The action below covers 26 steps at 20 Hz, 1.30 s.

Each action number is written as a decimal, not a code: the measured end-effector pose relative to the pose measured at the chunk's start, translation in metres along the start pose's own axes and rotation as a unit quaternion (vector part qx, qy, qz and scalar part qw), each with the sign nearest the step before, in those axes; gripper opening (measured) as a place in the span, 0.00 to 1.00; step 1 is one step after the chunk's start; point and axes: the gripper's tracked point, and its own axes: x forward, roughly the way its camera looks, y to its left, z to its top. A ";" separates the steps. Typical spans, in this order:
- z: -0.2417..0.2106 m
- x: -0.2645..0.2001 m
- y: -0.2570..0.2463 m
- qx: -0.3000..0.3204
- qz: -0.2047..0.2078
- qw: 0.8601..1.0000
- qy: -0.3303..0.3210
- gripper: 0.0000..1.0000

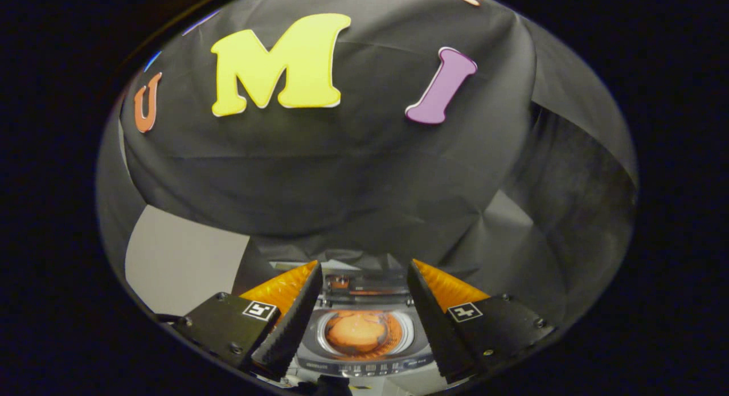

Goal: Put the clothes into the washing machine and then close the washing machine lid.

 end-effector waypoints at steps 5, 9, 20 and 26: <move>0.005 0.044 -0.010 0.007 0.017 1.000 0.010 0.94; -0.008 0.082 -0.021 0.023 0.037 0.998 0.037 0.94; -0.048 0.133 -0.014 0.038 0.074 0.993 0.080 0.95; -0.054 0.125 -0.014 0.045 0.079 0.994 0.056 0.98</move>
